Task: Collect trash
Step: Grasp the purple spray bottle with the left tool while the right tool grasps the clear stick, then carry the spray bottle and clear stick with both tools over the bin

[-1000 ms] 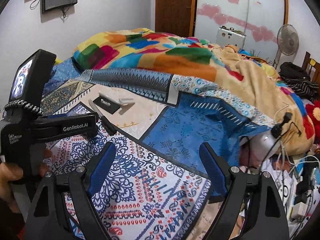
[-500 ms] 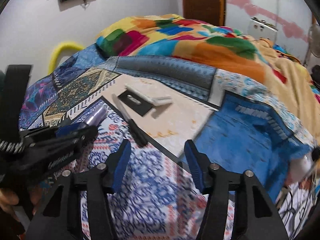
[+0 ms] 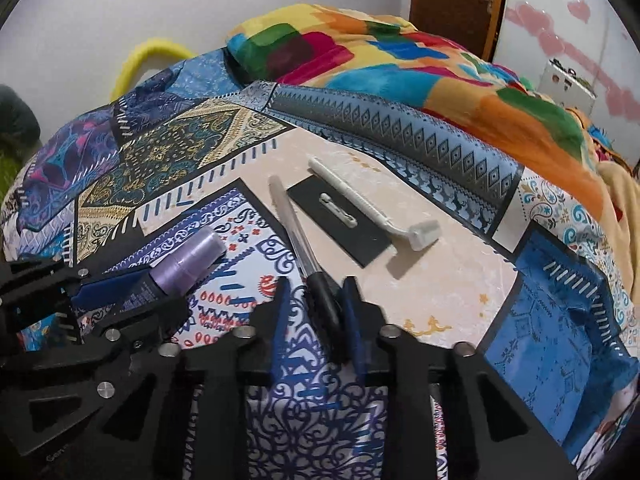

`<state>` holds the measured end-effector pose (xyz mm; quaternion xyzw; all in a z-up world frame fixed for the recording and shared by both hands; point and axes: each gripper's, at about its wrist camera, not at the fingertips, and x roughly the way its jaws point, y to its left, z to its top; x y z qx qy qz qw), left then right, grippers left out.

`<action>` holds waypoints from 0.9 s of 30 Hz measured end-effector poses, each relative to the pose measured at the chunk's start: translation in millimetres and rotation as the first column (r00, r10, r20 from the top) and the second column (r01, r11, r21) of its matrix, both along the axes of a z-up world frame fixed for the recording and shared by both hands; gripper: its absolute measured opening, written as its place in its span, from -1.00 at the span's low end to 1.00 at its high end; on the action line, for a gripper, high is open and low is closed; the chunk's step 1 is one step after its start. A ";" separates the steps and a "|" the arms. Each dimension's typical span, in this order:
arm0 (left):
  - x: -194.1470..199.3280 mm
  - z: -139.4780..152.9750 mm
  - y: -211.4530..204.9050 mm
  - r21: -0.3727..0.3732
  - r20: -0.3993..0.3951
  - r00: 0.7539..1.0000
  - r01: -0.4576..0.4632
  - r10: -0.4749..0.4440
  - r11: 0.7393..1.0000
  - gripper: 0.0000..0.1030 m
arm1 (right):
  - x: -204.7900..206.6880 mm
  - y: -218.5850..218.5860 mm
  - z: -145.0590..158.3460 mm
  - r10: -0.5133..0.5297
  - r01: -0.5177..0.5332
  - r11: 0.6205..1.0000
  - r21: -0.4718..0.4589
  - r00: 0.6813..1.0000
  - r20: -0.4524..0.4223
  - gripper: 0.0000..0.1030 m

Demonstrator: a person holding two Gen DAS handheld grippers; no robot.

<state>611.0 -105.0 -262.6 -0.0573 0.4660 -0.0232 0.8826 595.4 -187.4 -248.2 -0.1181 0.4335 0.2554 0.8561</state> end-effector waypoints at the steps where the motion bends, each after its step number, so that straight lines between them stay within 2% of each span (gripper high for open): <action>1: -0.3 0.2 0.6 -0.004 -0.004 1.000 0.002 -0.002 1.000 -0.48 | -0.2 -0.1 0.5 0.003 -0.003 1.000 0.004 1.000 -0.004 -0.71; 4: -4.9 1.1 3.9 -0.029 -0.021 1.000 0.005 -0.005 1.000 -0.48 | -7.0 -0.8 1.5 0.015 -0.013 0.999 0.042 0.999 -0.038 -0.75; 9: -17.6 6.1 10.1 -0.052 -0.051 0.999 -0.005 0.003 0.999 -0.49 | -18.8 5.1 2.2 0.004 -0.002 1.000 0.029 0.997 -0.082 -0.76; 15: -42.6 34.0 18.2 -0.040 -0.032 0.999 -0.014 0.013 0.999 -0.51 | -41.4 3.7 17.2 -0.028 0.032 0.999 0.028 0.994 -0.106 -0.76; 19: -62.8 61.6 24.4 -0.042 -0.001 1.000 -0.024 0.024 0.999 -0.51 | -59.4 0.4 42.0 -0.051 0.055 0.998 0.043 0.995 -0.090 -0.76; 27: -113.5 130.0 38.0 -0.050 0.095 0.993 -0.059 0.063 0.997 -0.51 | -105.6 -3.3 119.9 -0.086 0.084 0.991 0.103 0.996 0.019 -0.76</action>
